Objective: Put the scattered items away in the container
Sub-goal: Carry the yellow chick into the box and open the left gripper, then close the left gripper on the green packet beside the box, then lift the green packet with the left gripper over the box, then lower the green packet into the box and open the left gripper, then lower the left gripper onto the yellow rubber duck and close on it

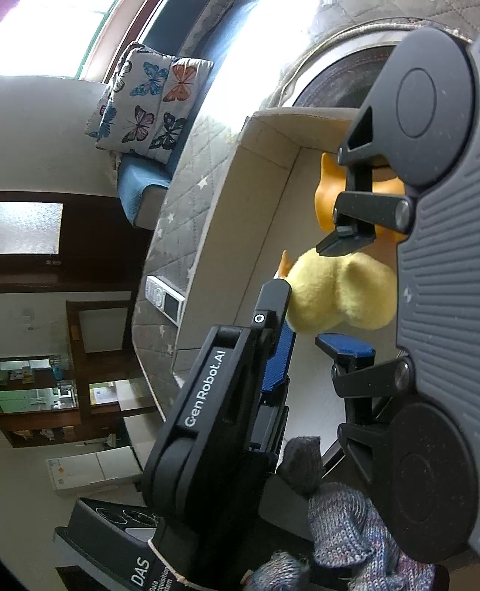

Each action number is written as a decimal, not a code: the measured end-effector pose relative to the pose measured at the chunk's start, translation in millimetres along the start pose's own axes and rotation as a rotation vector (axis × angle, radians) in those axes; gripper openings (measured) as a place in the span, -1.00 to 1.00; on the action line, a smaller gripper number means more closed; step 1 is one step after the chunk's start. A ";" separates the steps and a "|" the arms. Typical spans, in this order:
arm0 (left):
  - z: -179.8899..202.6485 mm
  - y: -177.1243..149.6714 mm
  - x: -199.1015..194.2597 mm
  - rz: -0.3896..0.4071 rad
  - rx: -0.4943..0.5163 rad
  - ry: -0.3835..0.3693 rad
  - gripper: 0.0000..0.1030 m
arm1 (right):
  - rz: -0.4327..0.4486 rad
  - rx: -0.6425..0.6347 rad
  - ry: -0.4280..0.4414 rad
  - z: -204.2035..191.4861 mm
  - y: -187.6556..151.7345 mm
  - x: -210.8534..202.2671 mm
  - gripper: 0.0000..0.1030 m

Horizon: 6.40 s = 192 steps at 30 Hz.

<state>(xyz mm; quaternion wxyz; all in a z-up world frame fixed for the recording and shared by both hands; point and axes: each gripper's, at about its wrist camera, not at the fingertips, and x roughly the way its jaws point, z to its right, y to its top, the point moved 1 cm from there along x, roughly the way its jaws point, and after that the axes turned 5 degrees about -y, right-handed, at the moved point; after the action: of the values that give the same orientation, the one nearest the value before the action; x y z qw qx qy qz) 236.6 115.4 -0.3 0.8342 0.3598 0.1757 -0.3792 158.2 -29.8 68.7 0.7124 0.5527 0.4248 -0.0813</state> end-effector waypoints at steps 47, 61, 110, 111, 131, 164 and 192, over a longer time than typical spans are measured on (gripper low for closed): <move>88.7 -121.6 -3.5 -0.107 0.231 -0.001 -0.36 | 0.034 0.178 -0.159 53.0 -120.2 -97.6 0.18; 81.8 -121.2 14.6 -0.122 0.162 -0.013 -0.35 | -0.002 0.168 -0.157 47.6 -127.8 -73.8 -0.10; 100.2 -138.9 -8.1 -0.101 0.210 -0.039 -0.54 | 0.093 0.190 -0.105 22.9 -133.7 -134.3 -0.18; 102.5 -135.5 -12.0 -0.087 0.214 -0.045 -0.54 | 0.107 0.182 -0.106 22.6 -129.7 -137.0 -0.18; 95.8 -41.7 20.1 0.016 0.141 -0.011 -0.55 | 0.153 0.114 -0.094 47.5 -39.1 -76.2 -0.19; 96.1 -72.7 -19.9 0.037 0.231 -0.043 -0.52 | 0.188 0.099 -0.122 33.0 -71.3 -94.7 -0.01; 44.0 -136.0 -79.0 0.007 0.190 -0.014 -0.52 | 0.136 0.018 -0.007 -25.9 -127.7 -116.5 0.41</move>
<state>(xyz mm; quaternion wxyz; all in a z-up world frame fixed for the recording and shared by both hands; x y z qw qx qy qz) 82.8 61.4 10.7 0.7989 0.4353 0.1316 -0.3937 -2.8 -96.8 57.2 0.7128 0.5864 0.3829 -0.0384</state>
